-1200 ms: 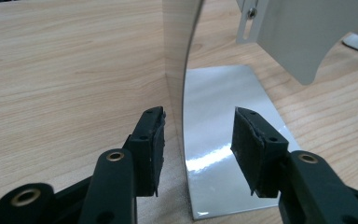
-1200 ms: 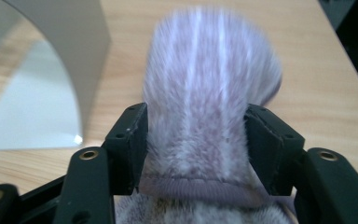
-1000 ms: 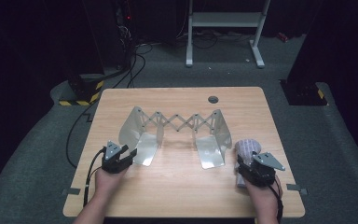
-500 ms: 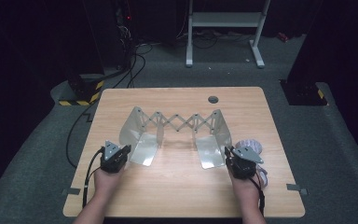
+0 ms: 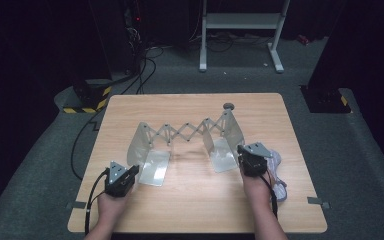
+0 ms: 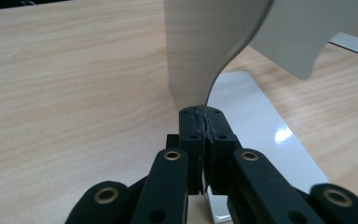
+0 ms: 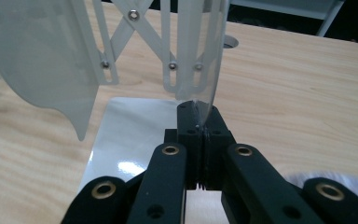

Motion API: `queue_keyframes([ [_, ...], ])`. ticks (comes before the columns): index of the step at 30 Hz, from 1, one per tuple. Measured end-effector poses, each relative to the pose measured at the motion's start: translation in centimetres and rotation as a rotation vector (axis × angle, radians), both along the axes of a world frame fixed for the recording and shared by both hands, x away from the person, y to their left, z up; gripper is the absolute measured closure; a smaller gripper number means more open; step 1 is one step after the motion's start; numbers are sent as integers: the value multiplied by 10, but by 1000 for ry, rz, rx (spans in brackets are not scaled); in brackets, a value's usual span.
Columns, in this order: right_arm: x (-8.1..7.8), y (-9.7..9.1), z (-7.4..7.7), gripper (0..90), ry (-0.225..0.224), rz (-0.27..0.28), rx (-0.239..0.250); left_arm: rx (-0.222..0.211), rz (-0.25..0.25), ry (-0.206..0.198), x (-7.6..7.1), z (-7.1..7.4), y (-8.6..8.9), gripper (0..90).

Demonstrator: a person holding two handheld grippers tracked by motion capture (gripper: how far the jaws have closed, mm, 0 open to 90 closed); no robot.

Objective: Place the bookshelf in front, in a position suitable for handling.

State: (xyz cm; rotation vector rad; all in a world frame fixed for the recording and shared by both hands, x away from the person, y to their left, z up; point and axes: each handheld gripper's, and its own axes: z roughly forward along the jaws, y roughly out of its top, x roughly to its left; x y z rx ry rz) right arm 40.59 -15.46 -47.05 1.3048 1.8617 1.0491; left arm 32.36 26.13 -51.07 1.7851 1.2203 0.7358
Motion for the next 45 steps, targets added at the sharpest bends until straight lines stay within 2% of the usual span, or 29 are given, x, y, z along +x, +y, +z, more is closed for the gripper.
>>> queue_keyframes([
  [2, 11, 5, 0, 879, 3, -3, 2, -8, -8, 7, -13, 1, -4, 851],
  [7, 39, 19, 0, 857, 8, -3, -11, -18, -50, 10, -21, 1, -9, 810],
  [9, 45, 23, 1, 851, 11, -2, -17, -16, -63, 7, -21, 1, -9, 783],
  [10, 48, 26, 2, 835, 13, -3, -26, -14, -71, 12, -22, 0, -10, 728],
  [11, 48, 30, 4, 766, 0, -1, -32, -13, -92, 24, -21, -1, -8, 665],
  [14, 44, 30, 6, 706, -8, 3, -22, -6, -103, 33, -22, -3, -7, 625],
  [15, 34, 30, 9, 661, -35, 11, -17, 9, -113, 35, -23, -6, -6, 598],
  [17, 30, 30, 10, 651, -45, 12, -19, 17, -116, 36, -23, -7, -6, 592],
  [18, 18, 28, 14, 620, -65, 10, -12, 20, -118, 36, -24, -7, -5, 576],
  [19, 18, 28, 14, 620, -65, 10, -12, 20, -118, 36, -24, -7, -5, 570],
  [22, 0, 27, 18, 614, -105, 9, -10, 13, -112, 29, -23, -6, -4, 561],
  [23, -9, 27, 20, 614, -118, 25, 7, 10, -106, 25, -22, -6, -3, 554],
  [28, -22, 32, 22, 614, -123, 62, 30, -15, -102, 31, -16, -6, 1, 537],
  [30, -28, 40, 19, 603, -117, 96, 19, -20, -108, 18, -15, -5, 1, 535],
  [34, -32, 49, 16, 589, -104, 129, 27, -45, -119, 15, -13, -4, 2, 535],
  [35, -34, 58, 14, 587, -98, 157, 30, -43, -128, 11, -12, -4, 1, 534],
  [41, -38, 87, 11, 580, -81, 232, 34, -30, -165, 23, -13, -5, -3, 506],
  [44, -39, 99, 10, 575, -78, 260, 30, -33, -164, 22, -14, -5, -1, 496],
  [45, -41, 111, 10, 574, -78, 294, 30, -36, -159, 21, -15, -5, 0, 495],
])
